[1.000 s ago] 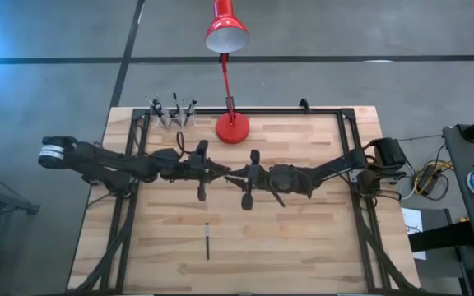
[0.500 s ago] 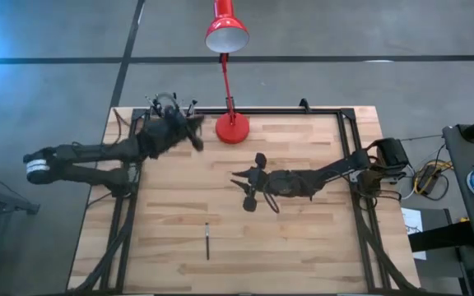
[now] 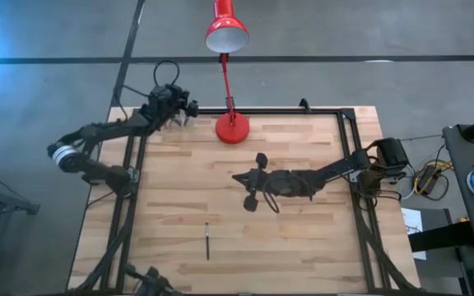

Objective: Pick & Place Makeup Supplies
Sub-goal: Put the makeup brush into the transparent organizer

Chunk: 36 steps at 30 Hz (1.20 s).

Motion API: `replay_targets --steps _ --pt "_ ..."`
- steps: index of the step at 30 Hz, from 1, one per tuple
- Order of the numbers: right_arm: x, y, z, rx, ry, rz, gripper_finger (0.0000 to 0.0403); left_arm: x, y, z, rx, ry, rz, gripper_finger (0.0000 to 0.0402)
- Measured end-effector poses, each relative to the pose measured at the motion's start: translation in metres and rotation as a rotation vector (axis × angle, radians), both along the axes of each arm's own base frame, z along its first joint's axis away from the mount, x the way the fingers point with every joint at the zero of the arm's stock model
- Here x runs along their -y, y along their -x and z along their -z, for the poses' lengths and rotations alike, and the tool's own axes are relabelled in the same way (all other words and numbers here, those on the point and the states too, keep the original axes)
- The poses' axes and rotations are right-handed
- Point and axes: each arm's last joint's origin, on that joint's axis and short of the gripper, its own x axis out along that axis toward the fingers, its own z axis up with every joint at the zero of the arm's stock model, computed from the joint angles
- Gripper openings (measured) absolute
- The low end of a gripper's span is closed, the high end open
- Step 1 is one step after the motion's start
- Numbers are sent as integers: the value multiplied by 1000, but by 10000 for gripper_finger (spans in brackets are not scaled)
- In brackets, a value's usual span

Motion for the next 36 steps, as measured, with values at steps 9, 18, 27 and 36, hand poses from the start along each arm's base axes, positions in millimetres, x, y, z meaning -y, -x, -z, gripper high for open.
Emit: replay_targets --steps 9,18,27,36 --pt "-6 1 0 -2 7 -18 8 -22 -5 25 -68 49 -46 11" --pt "-6 1 0 -3 14 -21 8 -25 -5 33 -75 82 -54 51" --pt "-6 1 0 -7 15 -21 8 -14 3 21 -99 115 -54 73" --pt "-7 1 2 -32 34 -29 8 36 15 -5 -145 188 148 37"
